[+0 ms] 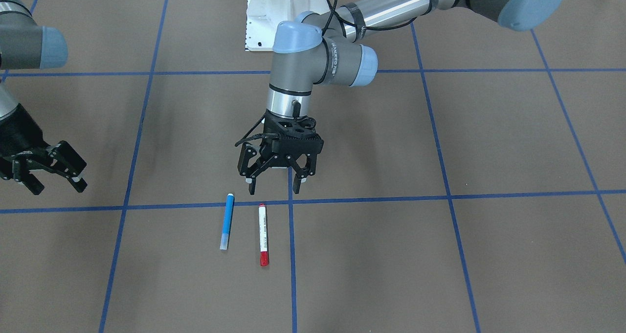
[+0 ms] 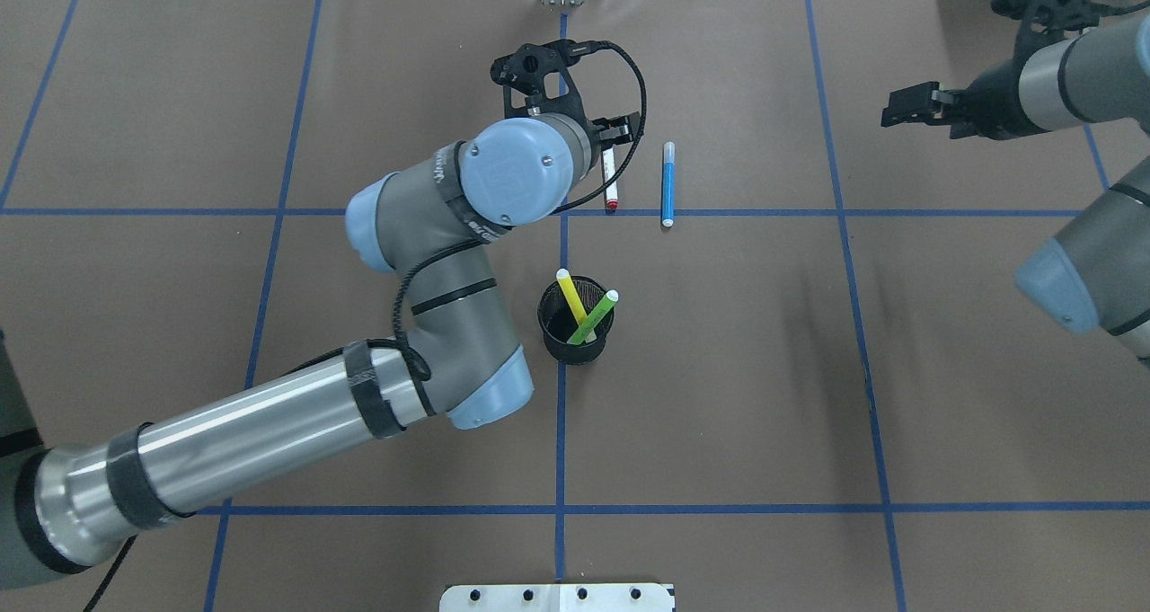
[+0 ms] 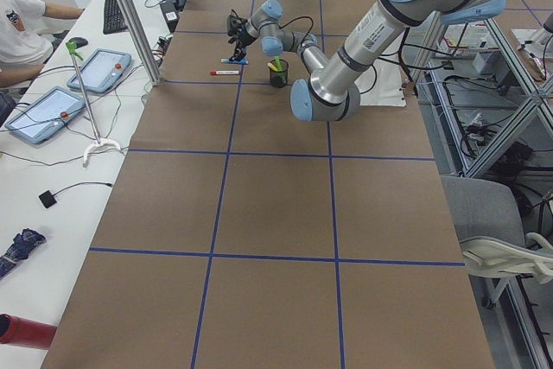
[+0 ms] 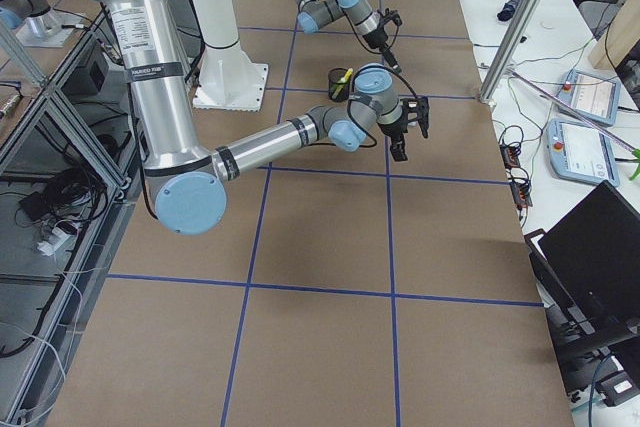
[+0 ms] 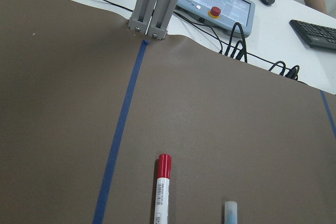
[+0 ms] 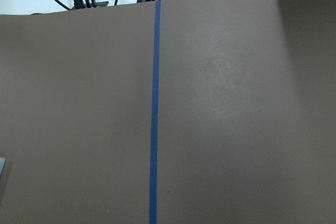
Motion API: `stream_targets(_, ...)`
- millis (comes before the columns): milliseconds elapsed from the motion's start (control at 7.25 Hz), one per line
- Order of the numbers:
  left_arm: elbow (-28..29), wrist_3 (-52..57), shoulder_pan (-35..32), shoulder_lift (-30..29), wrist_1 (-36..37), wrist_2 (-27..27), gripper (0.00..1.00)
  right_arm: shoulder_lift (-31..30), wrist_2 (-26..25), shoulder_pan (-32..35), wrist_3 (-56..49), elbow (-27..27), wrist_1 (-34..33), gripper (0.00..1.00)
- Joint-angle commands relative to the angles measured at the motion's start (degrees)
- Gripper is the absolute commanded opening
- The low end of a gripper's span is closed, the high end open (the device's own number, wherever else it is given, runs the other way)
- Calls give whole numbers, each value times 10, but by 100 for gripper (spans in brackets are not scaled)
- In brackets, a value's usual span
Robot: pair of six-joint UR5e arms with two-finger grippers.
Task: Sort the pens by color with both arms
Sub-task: 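Release the white marker and withdraw the left arm while the right arm reaches in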
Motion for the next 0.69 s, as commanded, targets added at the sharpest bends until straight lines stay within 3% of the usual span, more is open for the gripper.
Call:
stream_targets(0, -148, 43, -42, 116, 30, -64, 99, 57, 6, -67, 154, 6, 2, 100)
stream_targets(138, -184, 59, -81, 162, 31, -121, 99, 86, 6, -99, 211, 5, 0, 100)
stream_targets(414, -187, 94, -145, 192, 30, -209, 99, 107, 7, -125, 251, 5, 0, 100)
stream_targets(551, -187, 111, -167, 208, 30, -242, 99, 115, 56, -125, 271, -5, -1, 100)
